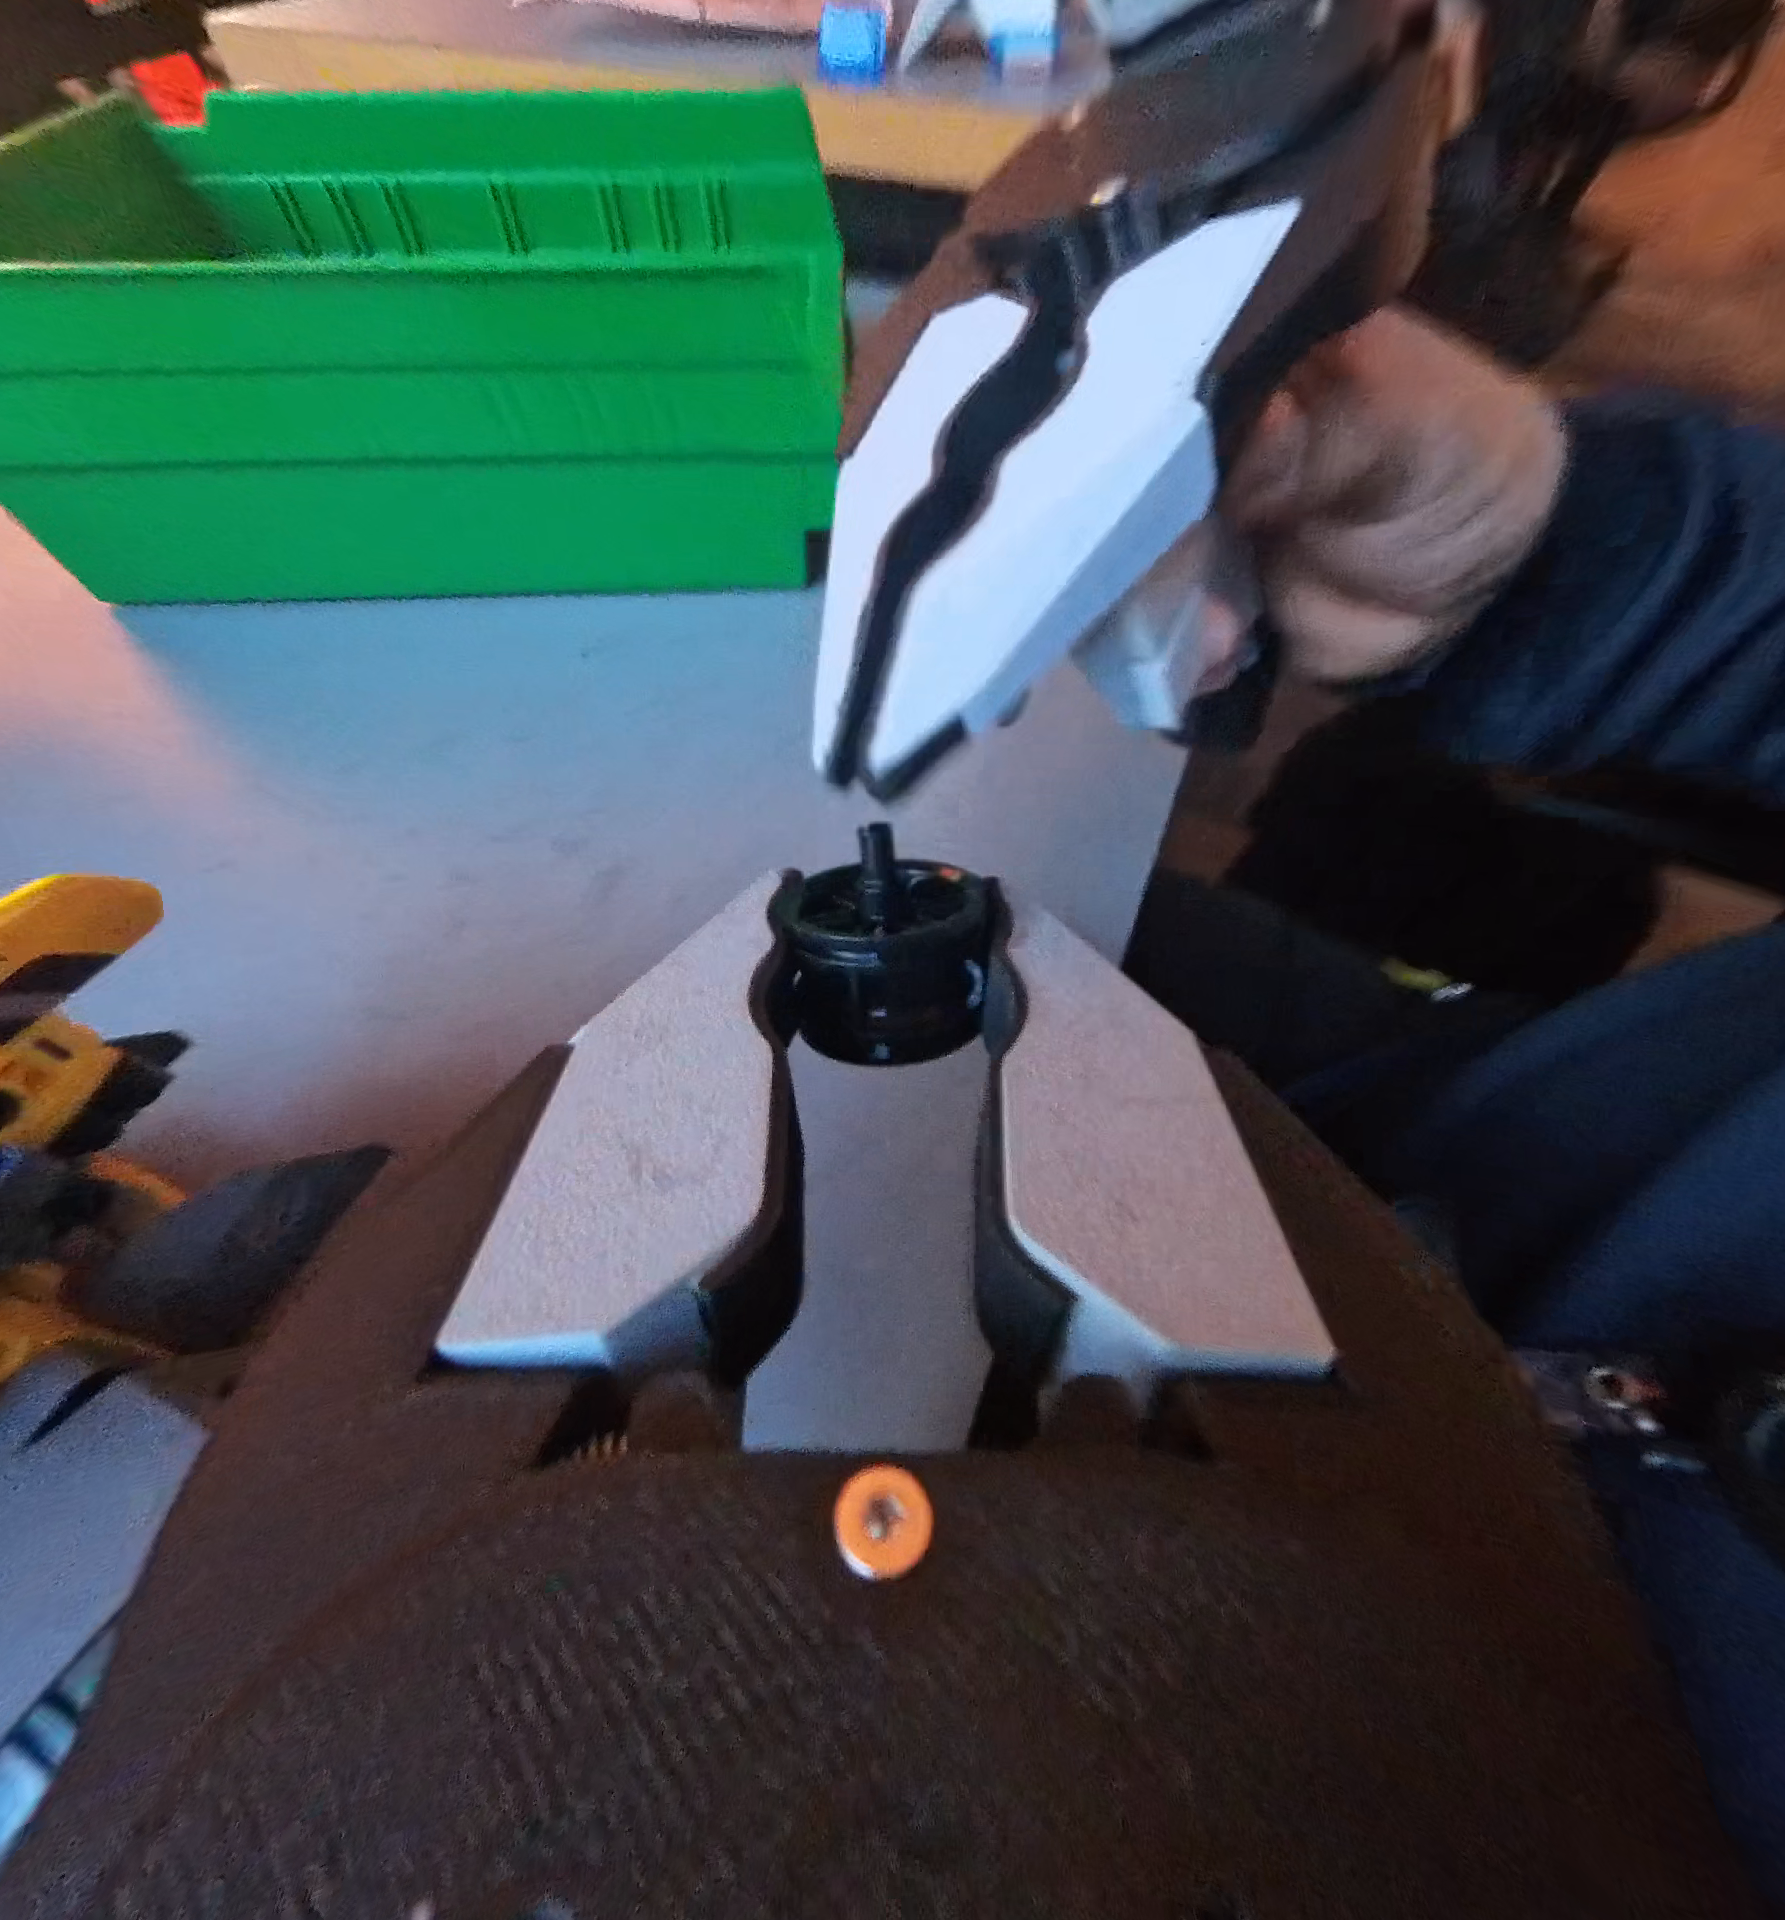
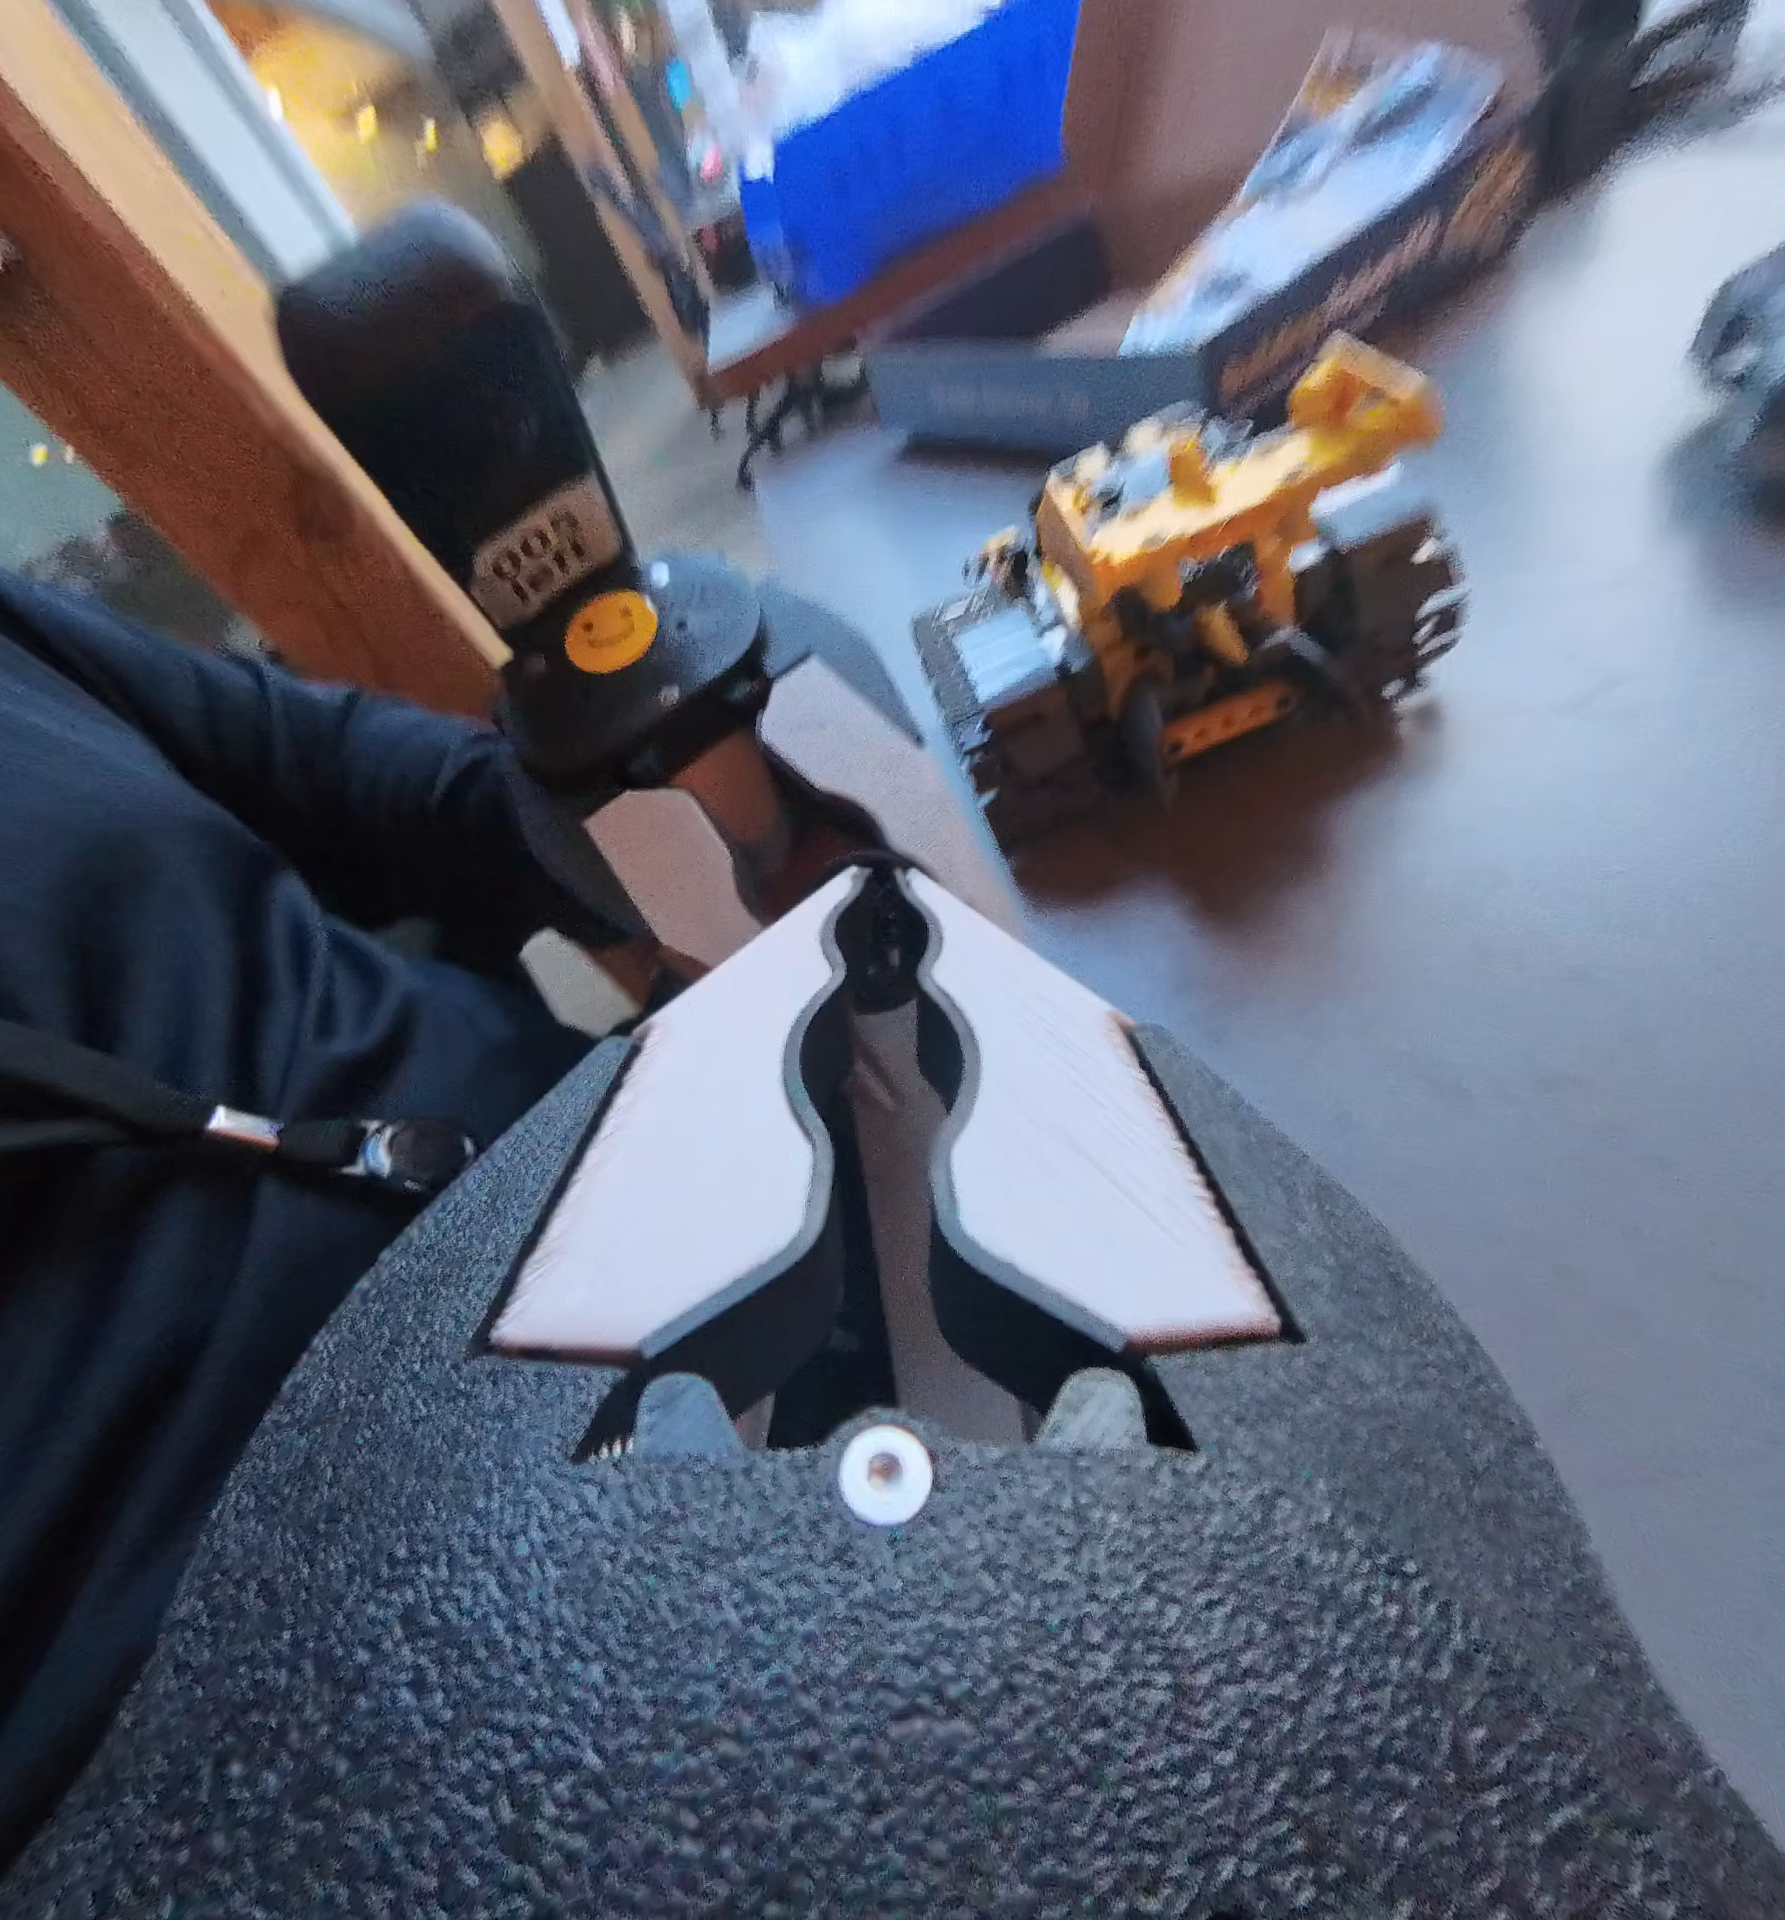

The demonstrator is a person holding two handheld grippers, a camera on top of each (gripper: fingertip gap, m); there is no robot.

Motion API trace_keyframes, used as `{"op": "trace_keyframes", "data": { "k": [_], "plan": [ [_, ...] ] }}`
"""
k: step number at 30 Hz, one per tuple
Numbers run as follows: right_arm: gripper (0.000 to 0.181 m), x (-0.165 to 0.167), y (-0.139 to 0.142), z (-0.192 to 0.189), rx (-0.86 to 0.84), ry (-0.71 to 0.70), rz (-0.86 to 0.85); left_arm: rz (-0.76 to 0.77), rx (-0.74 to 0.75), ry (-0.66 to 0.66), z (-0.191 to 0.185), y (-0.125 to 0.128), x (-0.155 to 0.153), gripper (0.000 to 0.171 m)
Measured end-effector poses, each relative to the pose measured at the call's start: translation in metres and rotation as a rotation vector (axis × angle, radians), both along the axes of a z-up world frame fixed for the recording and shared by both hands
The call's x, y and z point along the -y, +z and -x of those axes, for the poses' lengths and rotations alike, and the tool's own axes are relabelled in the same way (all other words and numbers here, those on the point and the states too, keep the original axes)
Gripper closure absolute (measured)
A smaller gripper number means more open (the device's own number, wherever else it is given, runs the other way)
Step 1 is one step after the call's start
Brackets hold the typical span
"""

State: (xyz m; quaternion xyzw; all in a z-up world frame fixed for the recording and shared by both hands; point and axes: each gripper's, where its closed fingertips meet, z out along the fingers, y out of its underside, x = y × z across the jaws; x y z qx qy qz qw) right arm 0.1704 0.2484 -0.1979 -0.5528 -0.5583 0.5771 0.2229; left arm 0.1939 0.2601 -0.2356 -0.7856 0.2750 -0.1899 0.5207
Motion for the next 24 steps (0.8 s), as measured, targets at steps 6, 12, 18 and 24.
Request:
{"op": "trace_keyframes", "data": {
  "k": [6,12,18,24],
  "plan": [
    [0.167,0.008,0.014,-0.008,-0.071,0.042,-0.045,-0.031,0.102,-0.029,-0.008,0.014,0.003,0.140],
    [0.177,0.017,0.008,-0.002,-0.060,0.070,-0.022,-0.067,0.099,-0.036,-0.012,0.019,0.005,0.140],
    [0.180,0.004,0.007,0.013,-0.059,-0.068,0.034,-0.059,0.086,0.096,0.007,0.015,-0.010,0.140],
    [0.181,-0.009,0.022,0.030,-0.141,-0.205,0.103,-0.054,0.288,0.185,0.021,0.033,-0.020,0.139]
  ]
}}
